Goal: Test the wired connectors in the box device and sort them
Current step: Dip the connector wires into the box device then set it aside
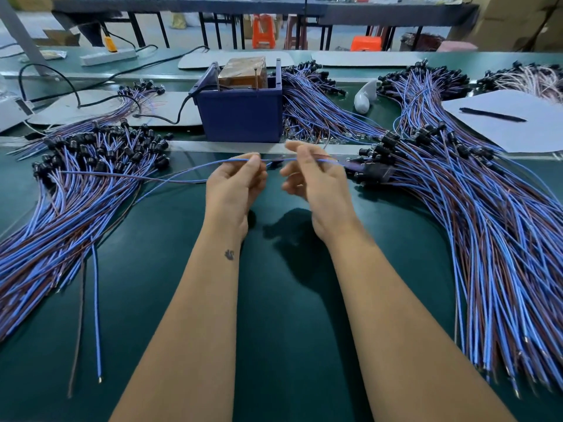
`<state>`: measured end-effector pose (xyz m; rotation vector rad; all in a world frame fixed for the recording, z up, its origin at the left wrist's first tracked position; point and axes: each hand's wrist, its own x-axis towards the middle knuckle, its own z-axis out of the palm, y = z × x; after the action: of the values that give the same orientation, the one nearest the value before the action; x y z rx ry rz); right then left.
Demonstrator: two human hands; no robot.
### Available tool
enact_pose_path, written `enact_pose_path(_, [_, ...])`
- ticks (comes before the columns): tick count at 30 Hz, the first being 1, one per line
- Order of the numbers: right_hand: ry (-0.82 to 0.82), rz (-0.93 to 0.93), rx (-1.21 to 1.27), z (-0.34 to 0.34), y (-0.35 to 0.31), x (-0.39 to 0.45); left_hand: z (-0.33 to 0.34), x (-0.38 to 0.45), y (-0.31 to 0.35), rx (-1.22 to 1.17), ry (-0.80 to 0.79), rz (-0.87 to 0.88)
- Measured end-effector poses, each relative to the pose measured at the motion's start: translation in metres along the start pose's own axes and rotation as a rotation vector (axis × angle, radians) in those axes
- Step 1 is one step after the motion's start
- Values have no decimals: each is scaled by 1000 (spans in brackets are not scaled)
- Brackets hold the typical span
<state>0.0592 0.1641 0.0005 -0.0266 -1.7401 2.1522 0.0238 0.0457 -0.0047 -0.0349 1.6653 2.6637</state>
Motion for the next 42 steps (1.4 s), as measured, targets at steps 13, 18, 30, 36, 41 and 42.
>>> enact_pose_path(13, [382, 30, -575, -60, -24, 20, 59, -60, -46, 687, -474, 412])
enact_pose_path(18, [323, -20, -1002, -111, -59, 14, 86, -92, -52, 693, -616, 580])
enact_pose_path(30, [461, 0, -1612, -152, -75, 9, 97, -104, -56, 901, -700, 646])
enact_pose_path(36, [256, -248, -1522, -74, -38, 10, 63, -55, -32, 934, -158, 517])
enact_pose_path(41, [-42, -273, -1479, -16, 2, 19, 21, -26, -12, 819, 284, 349])
enact_pose_path(42, [-102, -253, -1454, -8, 8, 22, 16, -21, -10, 769, 343, 307])
